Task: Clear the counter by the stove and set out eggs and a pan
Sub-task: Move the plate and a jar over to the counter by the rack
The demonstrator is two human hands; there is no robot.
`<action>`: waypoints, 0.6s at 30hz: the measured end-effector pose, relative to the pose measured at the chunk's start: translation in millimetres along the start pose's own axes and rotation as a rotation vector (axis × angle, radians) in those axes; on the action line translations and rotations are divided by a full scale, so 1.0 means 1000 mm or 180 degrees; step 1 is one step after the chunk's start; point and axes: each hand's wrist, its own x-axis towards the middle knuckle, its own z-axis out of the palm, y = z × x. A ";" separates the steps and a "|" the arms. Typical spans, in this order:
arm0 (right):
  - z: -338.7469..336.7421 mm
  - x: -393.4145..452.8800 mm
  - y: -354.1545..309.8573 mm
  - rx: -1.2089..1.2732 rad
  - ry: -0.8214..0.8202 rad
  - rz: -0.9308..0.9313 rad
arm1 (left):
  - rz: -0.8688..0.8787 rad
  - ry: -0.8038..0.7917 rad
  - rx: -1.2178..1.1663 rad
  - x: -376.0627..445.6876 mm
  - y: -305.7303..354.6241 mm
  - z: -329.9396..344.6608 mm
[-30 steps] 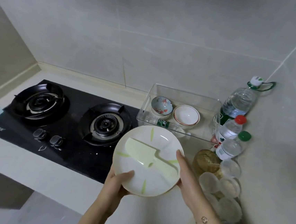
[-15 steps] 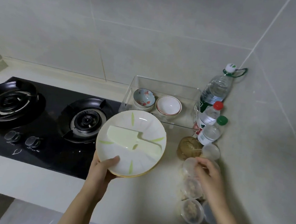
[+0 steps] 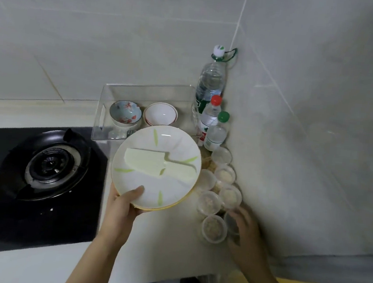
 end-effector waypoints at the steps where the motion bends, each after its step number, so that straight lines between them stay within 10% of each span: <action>1: 0.003 -0.002 0.003 -0.0206 -0.0090 -0.0020 | -0.0007 0.0017 0.0008 -0.001 -0.001 -0.001; 18: 0.010 -0.006 0.011 -0.1608 -0.0156 -0.1343 | -0.0154 -0.0012 0.0062 -0.003 -0.002 -0.026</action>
